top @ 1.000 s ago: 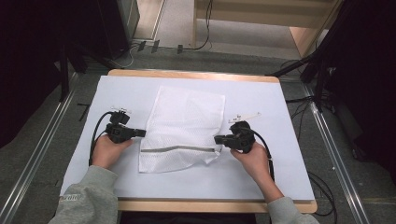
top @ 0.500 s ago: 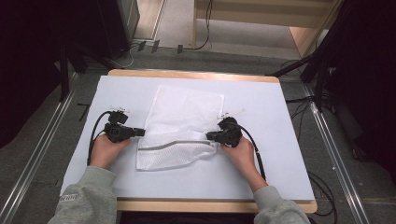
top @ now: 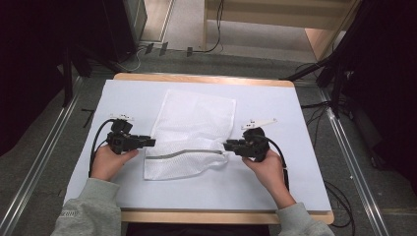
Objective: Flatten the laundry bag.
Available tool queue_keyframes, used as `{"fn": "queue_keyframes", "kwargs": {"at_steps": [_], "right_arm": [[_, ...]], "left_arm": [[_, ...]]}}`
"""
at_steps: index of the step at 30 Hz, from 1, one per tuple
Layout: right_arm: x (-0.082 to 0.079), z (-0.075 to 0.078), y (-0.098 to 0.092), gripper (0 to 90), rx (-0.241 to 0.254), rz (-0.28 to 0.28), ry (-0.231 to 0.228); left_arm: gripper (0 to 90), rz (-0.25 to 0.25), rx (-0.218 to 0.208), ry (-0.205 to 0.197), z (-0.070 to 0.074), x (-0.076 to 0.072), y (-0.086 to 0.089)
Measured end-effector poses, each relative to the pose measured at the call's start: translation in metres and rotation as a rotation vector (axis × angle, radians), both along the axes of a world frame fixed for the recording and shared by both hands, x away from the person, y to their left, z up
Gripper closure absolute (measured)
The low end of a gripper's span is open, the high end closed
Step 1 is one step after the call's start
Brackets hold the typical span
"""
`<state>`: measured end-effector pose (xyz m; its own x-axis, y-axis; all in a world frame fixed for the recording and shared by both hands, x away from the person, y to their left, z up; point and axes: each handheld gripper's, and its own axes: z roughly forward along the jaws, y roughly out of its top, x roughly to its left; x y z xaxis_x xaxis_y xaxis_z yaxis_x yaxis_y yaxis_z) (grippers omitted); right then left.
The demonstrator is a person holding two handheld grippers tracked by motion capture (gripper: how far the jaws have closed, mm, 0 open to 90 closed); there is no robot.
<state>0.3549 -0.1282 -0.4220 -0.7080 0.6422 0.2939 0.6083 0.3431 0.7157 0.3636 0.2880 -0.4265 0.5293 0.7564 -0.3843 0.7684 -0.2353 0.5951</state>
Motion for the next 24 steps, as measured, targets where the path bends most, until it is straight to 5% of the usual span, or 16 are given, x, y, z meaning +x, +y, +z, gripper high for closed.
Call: {"fn": "queue_keyframes", "kwargs": {"at_steps": [8, 17, 21, 24], "right_arm": [[-0.03, -0.01, 0.013, 73.0, -0.027, 0.078, 0.018], [-0.031, -0.028, 0.031, 59.7, -0.073, 0.12, 0.024], [-0.029, -0.031, 0.034, 69.3, -0.096, 0.114, 0.022], [-0.027, -0.034, 0.034, 79.7, -0.122, 0.111, 0.027]], "left_arm": [[60.6, -0.017, 0.003, -0.003, -0.004, -0.002, -0.009], [73.6, 0.005, 0.035, -0.021, -0.014, 0.017, -0.015], [90.0, -0.001, 0.065, -0.036, -0.013, 0.028, -0.023], [90.0, -0.008, 0.093, -0.022, -0.017, 0.036, -0.03]]}}
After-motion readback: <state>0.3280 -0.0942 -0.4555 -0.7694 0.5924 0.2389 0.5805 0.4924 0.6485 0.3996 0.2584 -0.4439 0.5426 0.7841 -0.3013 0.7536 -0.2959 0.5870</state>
